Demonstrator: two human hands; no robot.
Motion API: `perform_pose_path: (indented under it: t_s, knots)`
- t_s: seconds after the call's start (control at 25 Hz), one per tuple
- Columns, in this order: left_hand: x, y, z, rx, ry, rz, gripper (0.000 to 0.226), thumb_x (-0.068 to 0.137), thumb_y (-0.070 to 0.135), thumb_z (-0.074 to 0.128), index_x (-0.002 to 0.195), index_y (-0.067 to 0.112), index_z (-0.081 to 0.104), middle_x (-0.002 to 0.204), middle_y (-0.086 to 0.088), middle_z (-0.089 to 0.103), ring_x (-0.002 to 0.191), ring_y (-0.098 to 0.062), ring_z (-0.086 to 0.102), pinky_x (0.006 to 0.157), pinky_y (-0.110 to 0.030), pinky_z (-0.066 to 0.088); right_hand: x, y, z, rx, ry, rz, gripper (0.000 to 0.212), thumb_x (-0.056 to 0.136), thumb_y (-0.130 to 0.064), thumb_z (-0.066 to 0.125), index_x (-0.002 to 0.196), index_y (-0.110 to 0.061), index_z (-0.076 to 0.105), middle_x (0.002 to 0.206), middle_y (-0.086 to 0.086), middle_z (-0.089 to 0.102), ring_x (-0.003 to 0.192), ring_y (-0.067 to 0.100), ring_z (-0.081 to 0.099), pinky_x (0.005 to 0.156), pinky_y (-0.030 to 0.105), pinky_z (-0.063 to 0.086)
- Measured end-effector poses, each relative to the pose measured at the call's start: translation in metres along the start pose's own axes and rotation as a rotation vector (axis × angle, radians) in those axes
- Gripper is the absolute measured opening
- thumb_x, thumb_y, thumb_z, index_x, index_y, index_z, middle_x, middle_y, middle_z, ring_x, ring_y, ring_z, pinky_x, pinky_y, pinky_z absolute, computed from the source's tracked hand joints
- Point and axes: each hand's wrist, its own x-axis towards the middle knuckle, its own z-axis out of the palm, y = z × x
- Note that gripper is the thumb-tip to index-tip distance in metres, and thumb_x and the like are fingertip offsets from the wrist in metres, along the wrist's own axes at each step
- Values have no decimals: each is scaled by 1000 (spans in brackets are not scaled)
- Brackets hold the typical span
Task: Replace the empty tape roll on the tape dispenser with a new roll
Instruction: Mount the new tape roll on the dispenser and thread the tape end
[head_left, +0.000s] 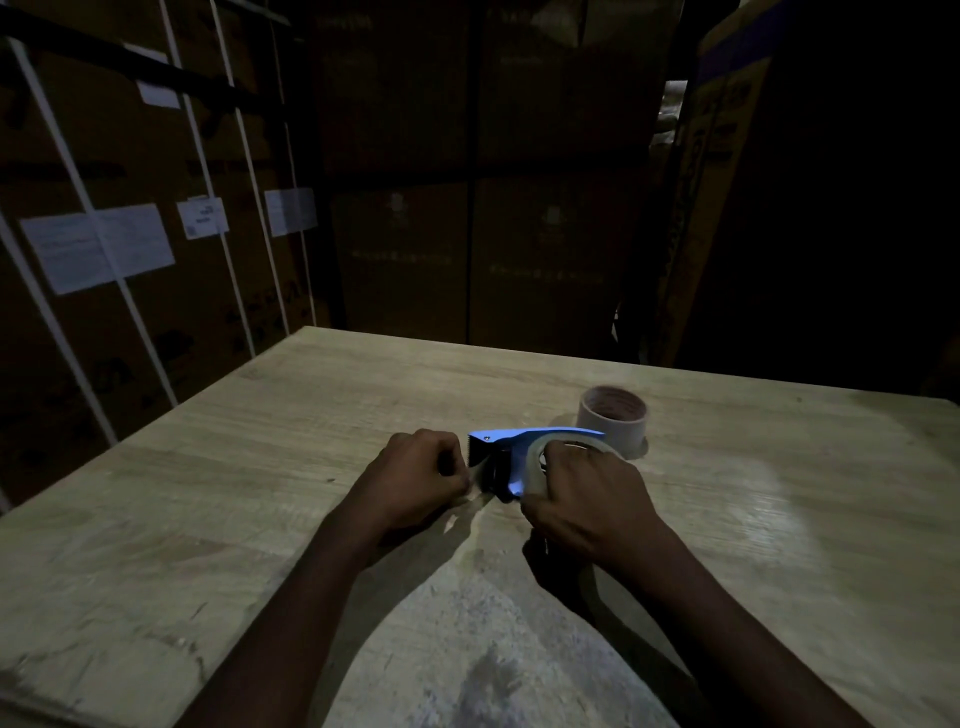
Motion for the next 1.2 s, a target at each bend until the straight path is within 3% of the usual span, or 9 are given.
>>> perform_pose_path:
  t_s: [0.08,0.2,0.36,0.52,0.76,1.2]
  knots:
    - [0,0,0,4,5,1,4,75,21,69,71,20,68,79,2,72,77,-12,66,73,-45,58,1,0,1,-12,4,-10,33,79,-48,42,77,-16,48,83,5,64,77,24,57,61,30,27]
    - [-1,1,0,-4,21,5,6,75,19,68,69,20,67,77,3,72,75,-10,66,73,-43,58,2,3,3,-24,-19,-20,24,82,-40,47,78,-16,47,89,6,66,84,26,59,63,30,27]
    - [0,-1,1,-10,38,11,5,74,20,68,70,21,66,79,3,71,76,-10,66,73,-43,58,1,6,7,-5,-9,-39,38,76,-49,30,77,-16,47,86,7,64,83,28,60,62,31,27]
    - [-1,-4,6,-61,110,20,5,72,22,64,68,24,63,82,8,70,73,-9,66,72,-43,58,2,3,6,-64,-7,-46,34,86,-42,45,92,-11,56,95,8,67,88,27,60,63,31,30]
    - [2,-6,10,-124,194,21,7,73,19,65,69,24,61,77,12,69,60,-3,65,69,-43,58,3,2,7,-54,3,-37,31,85,-38,44,91,-10,56,95,9,67,87,28,60,65,33,33]
    - [9,-11,18,-133,253,13,3,77,23,67,76,26,66,77,11,69,74,-5,66,72,-42,60,2,1,5,-8,-9,6,23,82,-39,48,78,-17,41,90,7,66,83,26,59,61,30,27]
